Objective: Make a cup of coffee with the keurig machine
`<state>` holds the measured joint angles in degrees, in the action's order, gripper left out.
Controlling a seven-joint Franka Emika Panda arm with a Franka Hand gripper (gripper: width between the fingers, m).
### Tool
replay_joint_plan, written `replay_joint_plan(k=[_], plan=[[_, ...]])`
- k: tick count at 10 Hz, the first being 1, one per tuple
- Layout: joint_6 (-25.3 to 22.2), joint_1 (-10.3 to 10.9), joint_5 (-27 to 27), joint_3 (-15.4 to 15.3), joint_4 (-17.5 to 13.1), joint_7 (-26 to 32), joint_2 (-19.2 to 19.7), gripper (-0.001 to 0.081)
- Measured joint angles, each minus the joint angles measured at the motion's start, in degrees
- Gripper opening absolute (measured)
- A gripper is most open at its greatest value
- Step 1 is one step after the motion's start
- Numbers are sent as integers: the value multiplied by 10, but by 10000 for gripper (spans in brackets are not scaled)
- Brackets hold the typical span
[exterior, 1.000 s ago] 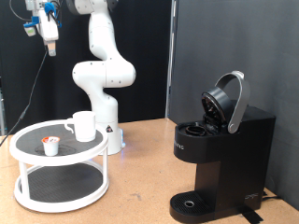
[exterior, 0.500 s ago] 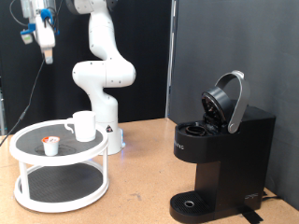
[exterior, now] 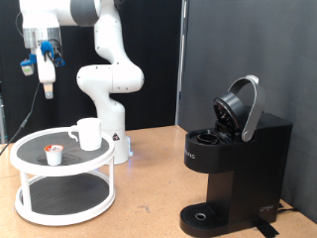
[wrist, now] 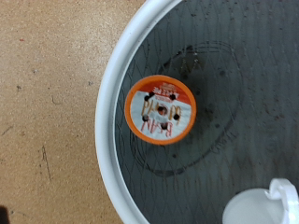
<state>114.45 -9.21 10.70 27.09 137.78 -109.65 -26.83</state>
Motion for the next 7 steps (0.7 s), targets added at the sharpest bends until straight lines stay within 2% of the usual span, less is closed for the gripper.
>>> replay_joint_plan(k=[4, 7], plan=[[82, 2, 0, 0, 20, 8, 82, 734], [150, 1, 0, 3, 45, 26, 121, 734]])
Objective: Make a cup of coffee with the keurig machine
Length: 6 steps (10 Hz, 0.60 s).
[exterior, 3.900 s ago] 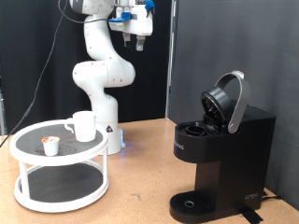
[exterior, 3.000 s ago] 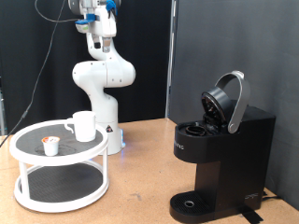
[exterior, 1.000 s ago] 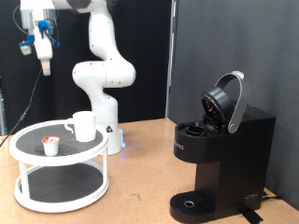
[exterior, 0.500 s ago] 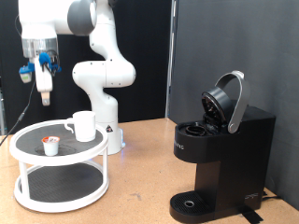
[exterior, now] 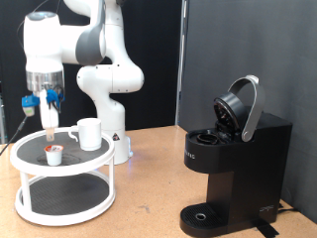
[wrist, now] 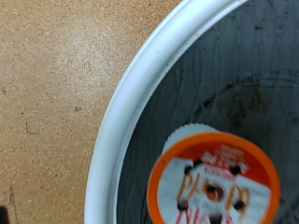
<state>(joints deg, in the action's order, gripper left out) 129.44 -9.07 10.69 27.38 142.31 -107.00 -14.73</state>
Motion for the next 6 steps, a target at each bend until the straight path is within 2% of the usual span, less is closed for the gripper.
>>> replay_joint_plan(k=[3, 6], plan=[[34, 0, 0, 4, 21, 11, 18, 734], [42, 0, -3, 5, 37, 22, 18, 734]])
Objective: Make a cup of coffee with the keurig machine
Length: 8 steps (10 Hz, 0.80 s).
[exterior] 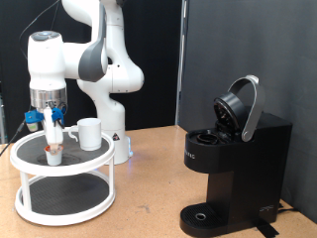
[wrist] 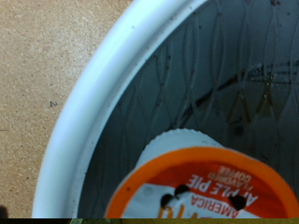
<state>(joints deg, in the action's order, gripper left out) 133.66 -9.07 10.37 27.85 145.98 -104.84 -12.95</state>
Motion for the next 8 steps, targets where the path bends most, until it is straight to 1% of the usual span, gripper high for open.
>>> replay_joint_plan(k=[5, 8], plan=[[31, 0, -1, 0, 26, 1, 0, 734], [38, 0, 0, 0, 33, 0, 0, 724]])
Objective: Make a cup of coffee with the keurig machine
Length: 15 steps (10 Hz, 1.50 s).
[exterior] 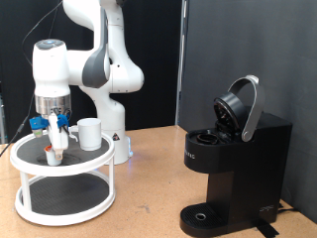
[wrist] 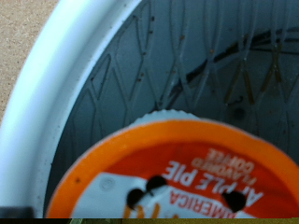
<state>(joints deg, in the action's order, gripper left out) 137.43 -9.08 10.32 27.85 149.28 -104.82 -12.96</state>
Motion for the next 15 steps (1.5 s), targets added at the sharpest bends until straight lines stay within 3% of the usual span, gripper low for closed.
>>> replay_joint_plan(k=[1, 2, 3, 5, 9, 12, 13, 15], plan=[[0, 0, 0, 0, 0, 0, 0, 556], [1, 0, 1, 0, 1, -1, -1, 556], [1, -2, 2, 0, 1, -1, -2, 385], [-4, -2, 1, 0, 0, -1, -6, 385], [-105, -2, -4, -2, -42, -1, -52, 385], [-141, -2, -7, -2, -58, -1, -76, 385], [-153, -1, -24, -2, -58, -1, -76, 385], [-192, 14, -119, -1, -72, -2, -76, 385]])
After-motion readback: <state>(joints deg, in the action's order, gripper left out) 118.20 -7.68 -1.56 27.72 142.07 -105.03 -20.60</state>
